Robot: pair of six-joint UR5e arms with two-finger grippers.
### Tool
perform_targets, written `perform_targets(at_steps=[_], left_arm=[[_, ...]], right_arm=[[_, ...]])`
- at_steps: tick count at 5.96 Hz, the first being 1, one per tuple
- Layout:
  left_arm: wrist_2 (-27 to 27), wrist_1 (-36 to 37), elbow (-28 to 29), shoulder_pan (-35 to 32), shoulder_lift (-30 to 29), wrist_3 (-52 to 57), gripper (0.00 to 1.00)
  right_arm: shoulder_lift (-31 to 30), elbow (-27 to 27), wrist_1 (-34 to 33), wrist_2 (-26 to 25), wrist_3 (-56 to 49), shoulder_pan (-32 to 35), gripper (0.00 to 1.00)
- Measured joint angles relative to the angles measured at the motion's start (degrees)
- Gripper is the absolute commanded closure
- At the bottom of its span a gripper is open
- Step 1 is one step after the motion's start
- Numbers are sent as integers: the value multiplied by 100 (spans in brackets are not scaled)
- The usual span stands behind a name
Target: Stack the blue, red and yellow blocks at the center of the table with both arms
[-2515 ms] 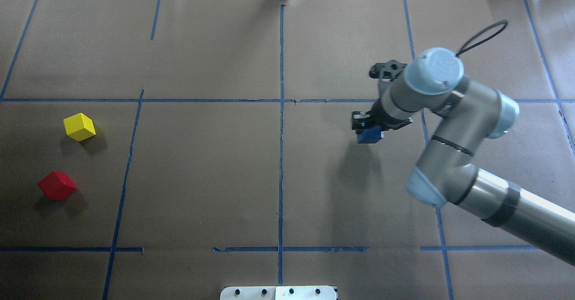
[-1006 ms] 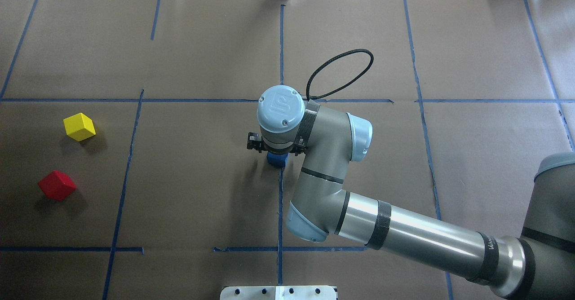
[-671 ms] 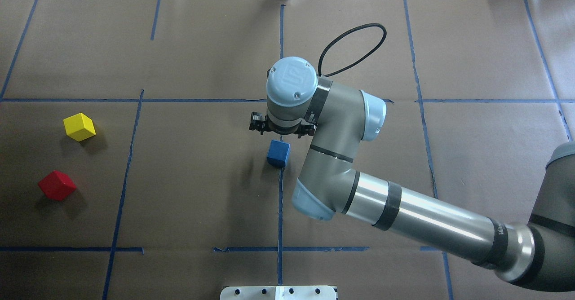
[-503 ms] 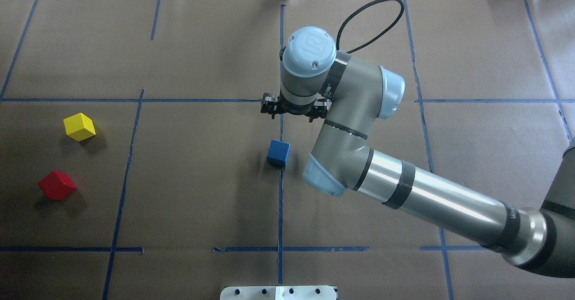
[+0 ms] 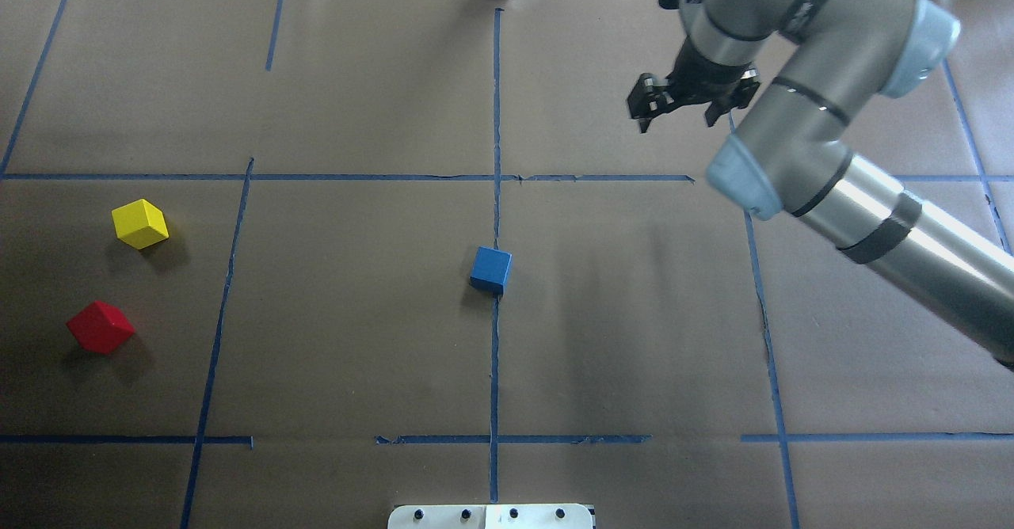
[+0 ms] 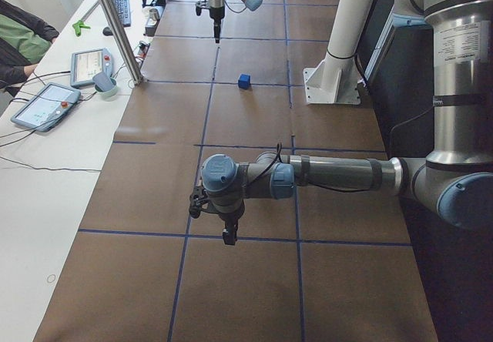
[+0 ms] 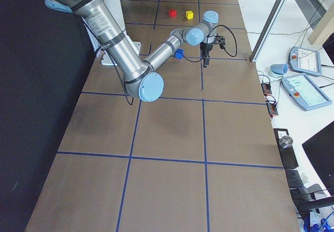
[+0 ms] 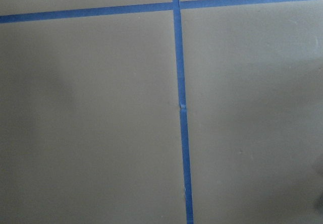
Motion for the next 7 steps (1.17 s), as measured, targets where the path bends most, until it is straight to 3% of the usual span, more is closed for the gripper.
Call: perform_targets(at_steps=[2, 4, 6, 7], left_arm=[[7, -149, 14, 9, -369, -11, 0], [-13, -401, 39, 16, -509, 16, 0], [-13, -972, 63, 195, -474, -35, 0], [-10, -1145, 0, 594, -502, -386, 0]], right_arm=[[-1304, 136, 6, 646, -2769, 1408, 0], [-2819, 310, 52, 941, -5040, 2763, 1], [-3860, 510, 60, 1000, -5622, 3579, 0], [-4017, 579, 67, 1003, -5488, 3665, 0]])
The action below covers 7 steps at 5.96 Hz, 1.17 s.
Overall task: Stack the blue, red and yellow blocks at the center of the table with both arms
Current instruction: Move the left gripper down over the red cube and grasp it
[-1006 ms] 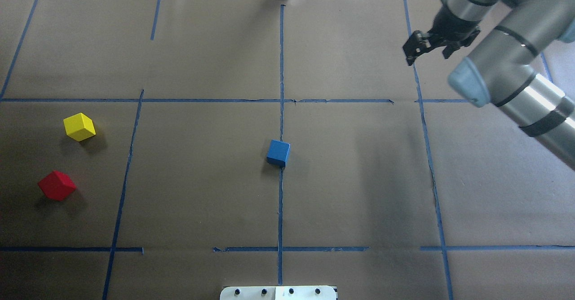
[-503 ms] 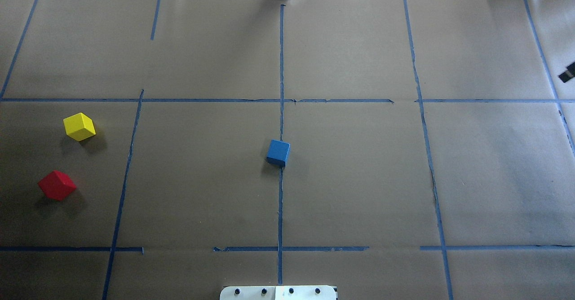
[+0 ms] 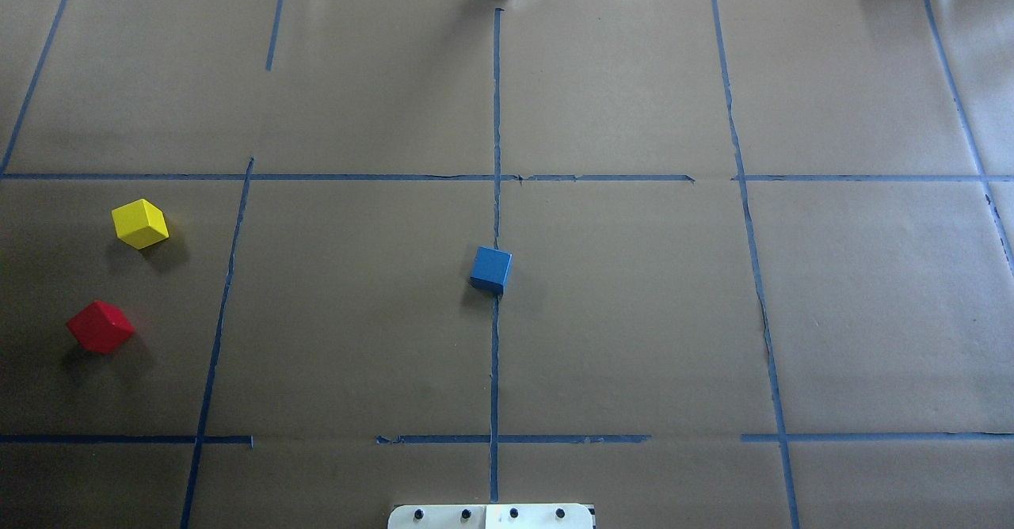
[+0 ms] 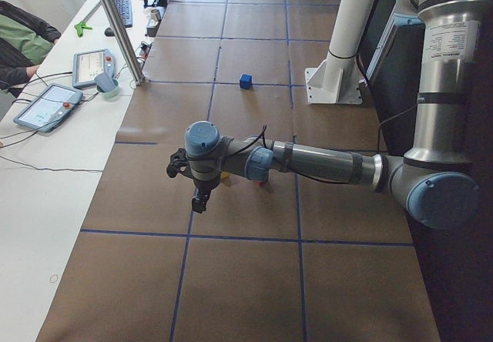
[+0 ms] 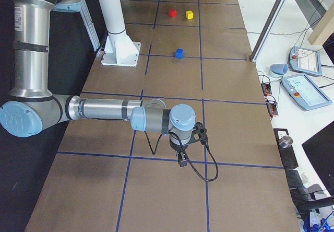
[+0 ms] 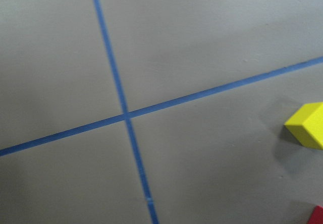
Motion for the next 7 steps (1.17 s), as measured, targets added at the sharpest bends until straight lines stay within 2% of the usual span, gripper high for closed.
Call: perform_targets(at_steps=[2, 3, 4, 7], left_arm=[[205, -812, -117, 980, -71, -2125, 0], [624, -1332, -116, 1532, -75, -3098, 0], [990, -1714, -121, 1978, -50, -3559, 0], [1197, -2444, -142, 2561, 193, -4102, 0]], right_arm=[[-47, 32, 62, 12, 157, 26, 0], [-49, 30, 73, 14, 165, 29, 0], [-54, 28, 79, 14, 167, 29, 0], [-63, 8, 82, 14, 160, 29, 0]])
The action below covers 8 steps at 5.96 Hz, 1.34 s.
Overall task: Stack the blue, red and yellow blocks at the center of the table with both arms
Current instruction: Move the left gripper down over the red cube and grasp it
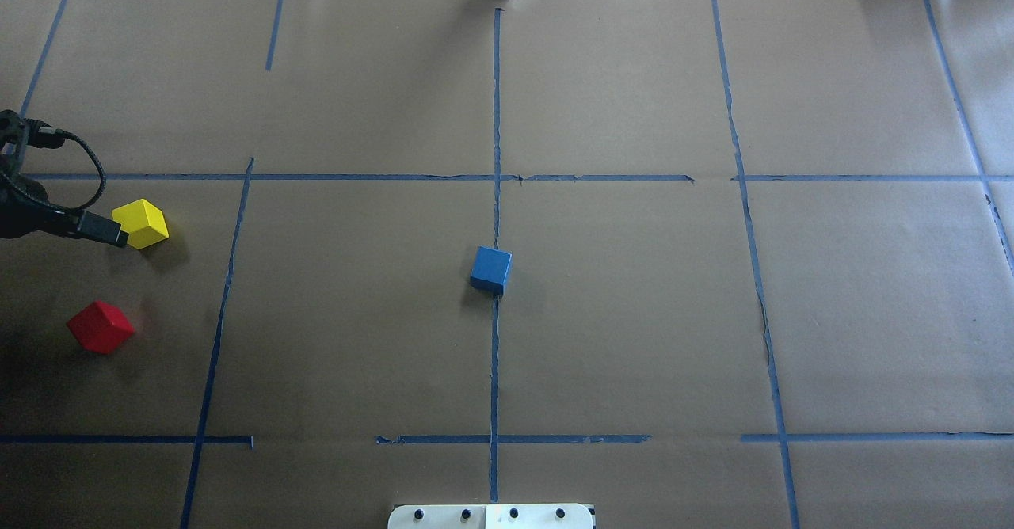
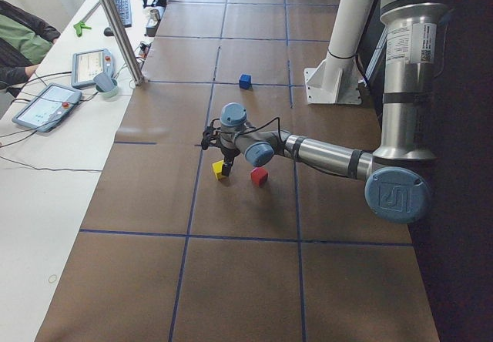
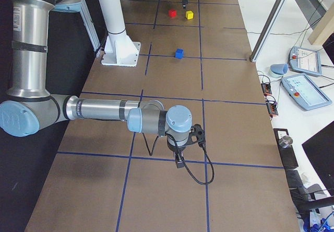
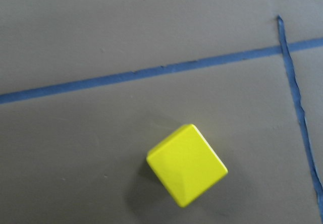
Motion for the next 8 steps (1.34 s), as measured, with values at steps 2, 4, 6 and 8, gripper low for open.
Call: perform_targets(at_steps=[2, 4, 6, 8], left_arm=[[6, -95, -83, 335, 55, -28, 0], [14, -136, -478, 842, 397, 406, 0], [160, -135, -689, 925, 574, 868, 0], [368, -118, -657, 934, 625, 1472, 0]], right_arm=[[-4, -1, 0, 0, -7, 0, 0], [-5, 2, 0, 0, -3, 0, 0], [-8, 5, 0, 3, -1, 0, 0], [-13, 4, 0, 4, -1, 0, 0]])
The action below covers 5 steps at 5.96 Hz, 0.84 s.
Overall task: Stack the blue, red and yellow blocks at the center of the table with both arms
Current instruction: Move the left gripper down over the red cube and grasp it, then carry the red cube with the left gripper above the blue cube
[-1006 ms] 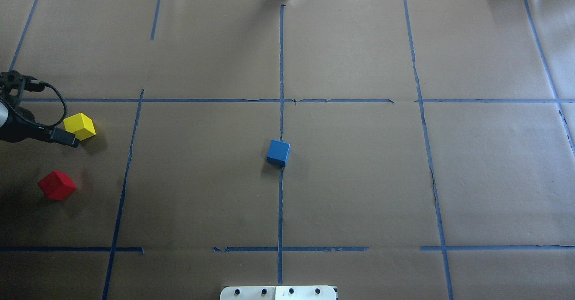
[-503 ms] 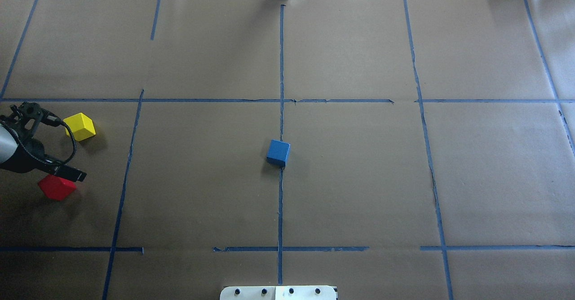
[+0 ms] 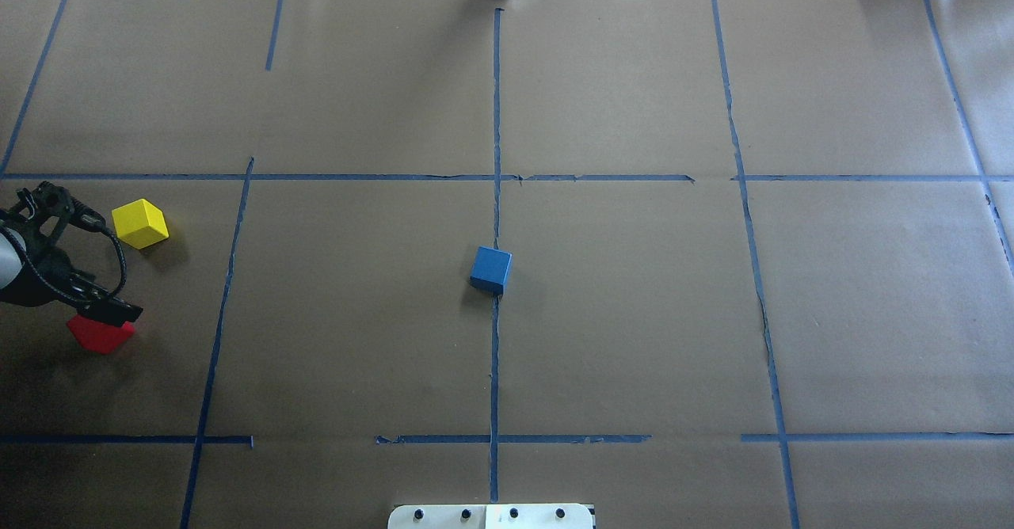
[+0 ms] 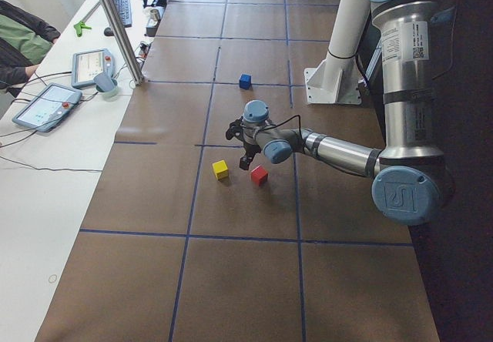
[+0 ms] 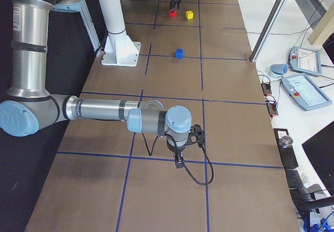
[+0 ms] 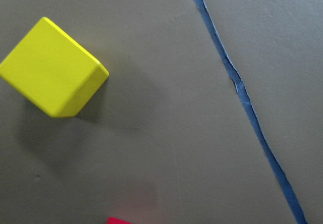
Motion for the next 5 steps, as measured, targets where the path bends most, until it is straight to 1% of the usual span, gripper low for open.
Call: perform_targets(at_steps=[5], left_arm=[[8, 4, 305, 92, 52, 165, 0]], right_arm=[[-27, -17, 0, -4, -18, 0, 0]])
